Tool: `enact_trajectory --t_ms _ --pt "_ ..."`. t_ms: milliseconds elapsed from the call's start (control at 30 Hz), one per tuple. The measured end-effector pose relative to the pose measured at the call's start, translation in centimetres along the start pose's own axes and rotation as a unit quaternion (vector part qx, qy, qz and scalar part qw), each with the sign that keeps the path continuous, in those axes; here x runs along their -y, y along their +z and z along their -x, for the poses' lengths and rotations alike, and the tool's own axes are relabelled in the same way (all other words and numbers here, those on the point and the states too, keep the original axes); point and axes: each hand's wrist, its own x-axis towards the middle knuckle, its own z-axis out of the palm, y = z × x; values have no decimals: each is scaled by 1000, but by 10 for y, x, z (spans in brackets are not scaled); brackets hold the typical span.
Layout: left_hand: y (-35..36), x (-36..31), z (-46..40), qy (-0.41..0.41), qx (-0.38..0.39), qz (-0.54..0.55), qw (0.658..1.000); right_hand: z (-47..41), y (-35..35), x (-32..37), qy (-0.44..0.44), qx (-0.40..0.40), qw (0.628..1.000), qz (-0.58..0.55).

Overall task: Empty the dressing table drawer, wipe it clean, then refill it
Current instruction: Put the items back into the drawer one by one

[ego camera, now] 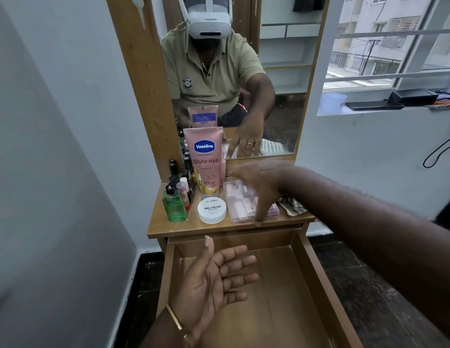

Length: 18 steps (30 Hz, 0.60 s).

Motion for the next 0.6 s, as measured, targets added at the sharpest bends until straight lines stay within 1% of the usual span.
enact_trajectory --t_ms 233,467,600 --pt "-1 0 0 -4 0 -1 1000 -2 -1 -2 10 4 1000 4" --pt "-1 0 -1 -4 4 6 1000 -2 -3 -3 -1 -6 1000 22" --pt "-1 0 -1 -4 9 14 1000 -2 -3 -4 2 -5 1000 8"
